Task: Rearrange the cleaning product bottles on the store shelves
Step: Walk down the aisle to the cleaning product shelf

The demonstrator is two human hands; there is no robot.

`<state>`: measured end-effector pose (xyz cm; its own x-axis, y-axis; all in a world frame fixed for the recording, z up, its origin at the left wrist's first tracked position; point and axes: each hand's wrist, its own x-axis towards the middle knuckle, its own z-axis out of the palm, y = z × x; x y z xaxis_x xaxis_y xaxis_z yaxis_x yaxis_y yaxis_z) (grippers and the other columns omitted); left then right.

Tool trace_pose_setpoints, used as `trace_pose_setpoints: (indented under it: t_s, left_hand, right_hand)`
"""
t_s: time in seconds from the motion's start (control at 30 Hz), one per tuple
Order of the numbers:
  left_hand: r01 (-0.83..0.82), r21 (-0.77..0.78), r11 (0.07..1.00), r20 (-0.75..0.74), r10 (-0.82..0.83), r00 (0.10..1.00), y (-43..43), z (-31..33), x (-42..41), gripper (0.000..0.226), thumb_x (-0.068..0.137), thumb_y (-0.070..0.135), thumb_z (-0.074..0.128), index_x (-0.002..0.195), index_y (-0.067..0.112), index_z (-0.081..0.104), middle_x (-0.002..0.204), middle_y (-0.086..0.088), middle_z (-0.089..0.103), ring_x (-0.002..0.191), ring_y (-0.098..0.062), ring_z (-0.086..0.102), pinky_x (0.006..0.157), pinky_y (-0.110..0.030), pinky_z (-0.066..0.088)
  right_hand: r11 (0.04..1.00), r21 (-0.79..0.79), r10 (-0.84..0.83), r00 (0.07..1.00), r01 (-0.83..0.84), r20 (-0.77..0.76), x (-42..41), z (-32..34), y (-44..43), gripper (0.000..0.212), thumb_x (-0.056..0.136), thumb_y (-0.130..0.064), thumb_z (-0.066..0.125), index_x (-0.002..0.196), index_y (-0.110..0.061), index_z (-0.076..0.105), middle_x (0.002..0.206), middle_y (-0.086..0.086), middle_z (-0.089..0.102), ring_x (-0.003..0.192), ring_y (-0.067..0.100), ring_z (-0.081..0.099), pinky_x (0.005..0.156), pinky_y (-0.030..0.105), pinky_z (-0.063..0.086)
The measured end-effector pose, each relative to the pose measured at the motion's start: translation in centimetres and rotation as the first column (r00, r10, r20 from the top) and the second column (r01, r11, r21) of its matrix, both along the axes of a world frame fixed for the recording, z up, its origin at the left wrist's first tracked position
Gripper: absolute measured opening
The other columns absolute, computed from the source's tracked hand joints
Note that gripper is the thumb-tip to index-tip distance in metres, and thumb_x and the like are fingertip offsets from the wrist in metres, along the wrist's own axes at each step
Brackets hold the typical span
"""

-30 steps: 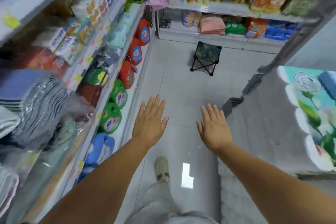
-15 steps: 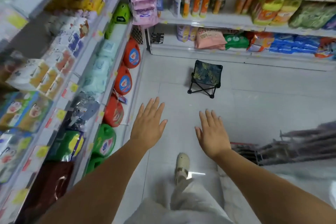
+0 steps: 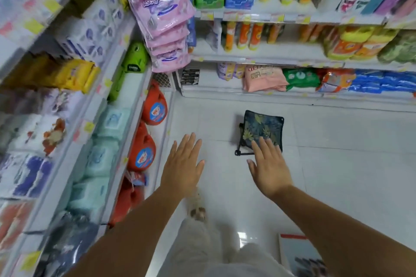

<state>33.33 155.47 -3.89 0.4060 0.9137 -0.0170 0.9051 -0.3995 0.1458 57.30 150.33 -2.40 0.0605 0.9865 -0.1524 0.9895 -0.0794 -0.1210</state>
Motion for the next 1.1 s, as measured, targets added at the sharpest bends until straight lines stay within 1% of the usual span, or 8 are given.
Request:
trace_pose_setpoints:
  t_s: [0.2,0.27,0.33,0.5,0.77,0.83,0.97,1.1]
  left_hand:
    - [0.11,-0.005,0.994,-0.005,-0.11,0.994,14.9,-0.5,1.2,0.059,0.089,0.042,0.028,0.139,0.013,0.04,0.149,-0.008,0.034,0.139,-0.024,0.029,0.113,-0.04,0.012]
    - [0.15,-0.014,0.989,0.003,-0.15,0.989,19.0,-0.2,1.9,0.059,0.088,0.041,0.03,0.138,0.012,0.042,0.149,-0.009,0.036,0.138,-0.024,0.031,0.112,-0.041,0.013]
    - [0.19,-0.019,0.982,0.006,-0.19,0.982,22.7,0.0,2.9,0.058,0.088,0.04,0.032,0.137,0.011,0.042,0.148,-0.009,0.036,0.138,-0.025,0.032,0.111,-0.042,0.013]
    - [0.209,-0.023,0.978,-0.037,-0.21,0.977,32.4,-0.2,6.3,0.059,0.086,0.04,0.032,0.135,0.011,0.045,0.146,-0.009,0.04,0.135,-0.025,0.036,0.11,-0.042,0.015]
    - [0.233,-0.04,0.972,-0.067,-0.235,0.97,44.8,-0.4,13.8,0.057,0.086,0.04,0.034,0.133,0.011,0.047,0.144,-0.009,0.043,0.134,-0.024,0.039,0.107,-0.042,0.022]
    - [0.244,-0.049,0.969,-0.046,-0.246,0.968,47.2,0.1,16.0,0.056,0.086,0.041,0.036,0.133,0.012,0.048,0.144,-0.008,0.043,0.134,-0.023,0.039,0.108,-0.041,0.02]
    - [0.334,-0.054,0.941,-0.026,-0.336,0.942,52.3,-0.2,19.2,0.056,0.089,0.042,0.035,0.134,0.012,0.047,0.144,-0.01,0.043,0.135,-0.023,0.037,0.109,-0.042,0.018]
    - [0.412,-0.068,0.909,-0.037,-0.415,0.909,57.8,-1.2,22.2,0.057,0.09,0.044,0.033,0.138,0.015,0.042,0.146,-0.006,0.04,0.137,-0.022,0.034,0.111,-0.04,0.011]
  right_hand:
    - [0.996,-0.008,-0.087,0.996,0.087,0.003,1.4,-0.9,11.7,0.077,0.085,-0.048,-0.005,0.151,-0.013,0.017,0.158,0.012,0.016,0.147,0.028,0.008,0.118,0.037,-0.002]
    - [0.991,-0.017,-0.135,0.991,0.135,-0.015,1.9,-0.7,15.2,0.071,0.089,-0.045,0.002,0.15,-0.013,0.018,0.158,0.013,0.017,0.147,0.029,0.009,0.119,0.039,0.001]
    - [0.984,-0.023,-0.176,0.984,0.176,-0.007,2.6,-0.7,18.4,0.066,0.092,-0.042,0.011,0.15,-0.012,0.021,0.157,0.014,0.021,0.147,0.03,0.013,0.119,0.041,0.006]
    - [0.976,-0.053,-0.211,0.977,0.212,0.013,6.2,-1.3,26.9,0.07,0.089,-0.044,0.008,0.145,-0.009,0.033,0.152,0.018,0.032,0.143,0.035,0.024,0.116,0.043,0.011]
    - [0.973,-0.096,-0.201,0.977,0.208,0.074,12.7,-3.2,39.3,0.059,0.087,-0.036,0.03,0.133,-0.005,0.051,0.136,0.022,0.053,0.127,0.039,0.049,0.11,0.044,0.017]
    - [0.968,-0.11,-0.219,0.974,0.225,0.064,14.5,-2.7,42.0,0.064,0.088,-0.039,0.022,0.138,-0.006,0.045,0.142,0.021,0.045,0.133,0.039,0.041,0.115,0.045,0.017]
    - [0.973,-0.085,-0.208,0.976,0.214,0.069,17.4,-2.5,46.6,0.089,0.082,-0.053,-0.025,0.151,-0.011,0.014,0.158,0.014,0.01,0.147,0.033,0.007,0.115,0.041,-0.003]
    - [0.945,-0.068,-0.308,0.939,0.321,0.154,19.8,-3.1,51.4,0.081,0.094,-0.046,-0.01,0.138,-0.008,0.047,0.142,0.018,0.046,0.133,0.035,0.042,0.108,0.046,0.024]
